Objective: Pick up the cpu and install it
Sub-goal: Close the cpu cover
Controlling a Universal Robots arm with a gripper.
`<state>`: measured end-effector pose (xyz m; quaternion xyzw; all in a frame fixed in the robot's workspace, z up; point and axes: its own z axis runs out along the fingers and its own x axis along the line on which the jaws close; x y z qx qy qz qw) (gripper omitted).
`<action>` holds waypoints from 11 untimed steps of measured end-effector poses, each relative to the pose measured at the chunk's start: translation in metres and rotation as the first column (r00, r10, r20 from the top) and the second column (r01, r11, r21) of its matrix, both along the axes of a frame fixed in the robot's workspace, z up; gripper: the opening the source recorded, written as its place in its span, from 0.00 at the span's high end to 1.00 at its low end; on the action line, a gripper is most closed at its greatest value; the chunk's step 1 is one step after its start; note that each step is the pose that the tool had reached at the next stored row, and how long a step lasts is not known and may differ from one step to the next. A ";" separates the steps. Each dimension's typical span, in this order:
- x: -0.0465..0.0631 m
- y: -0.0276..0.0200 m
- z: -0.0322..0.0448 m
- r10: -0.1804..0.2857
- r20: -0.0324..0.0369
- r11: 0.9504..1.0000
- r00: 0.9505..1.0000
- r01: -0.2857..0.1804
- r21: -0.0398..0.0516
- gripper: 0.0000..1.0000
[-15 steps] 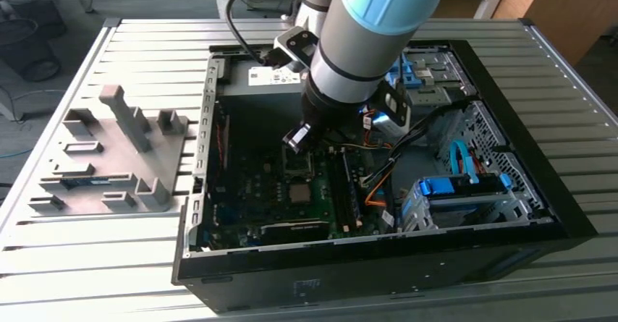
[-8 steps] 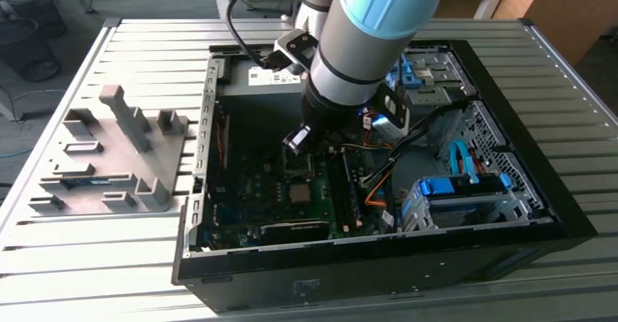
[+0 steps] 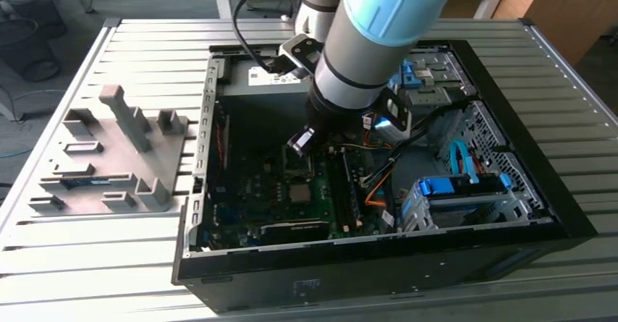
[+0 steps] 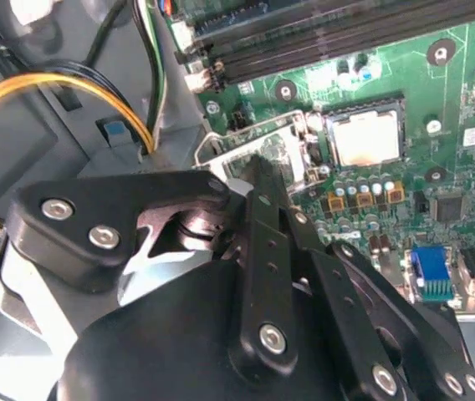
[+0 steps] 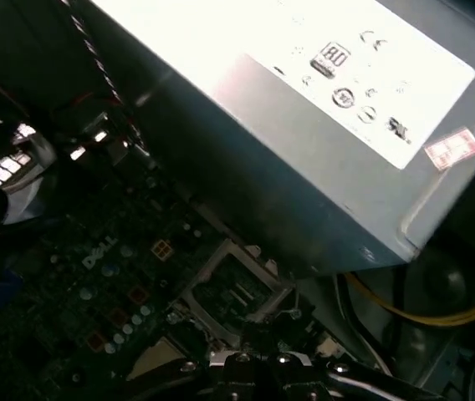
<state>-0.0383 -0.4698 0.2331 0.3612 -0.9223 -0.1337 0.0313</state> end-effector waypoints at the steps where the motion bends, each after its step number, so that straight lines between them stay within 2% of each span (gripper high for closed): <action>1: 0.003 0.0012 -0.0011 0.000 -0.001 1.000 1.000 0.000 0.000 0.90; 4: 0.009 0.0076 -0.0055 0.000 -0.002 1.000 1.000 0.000 0.001 0.90; 8: 0.010 0.0154 -0.0113 0.000 -0.002 1.000 1.000 0.000 0.008 0.90; 11: 0.010 0.0176 -0.0137 0.008 -0.002 1.000 1.000 -0.008 0.010 0.90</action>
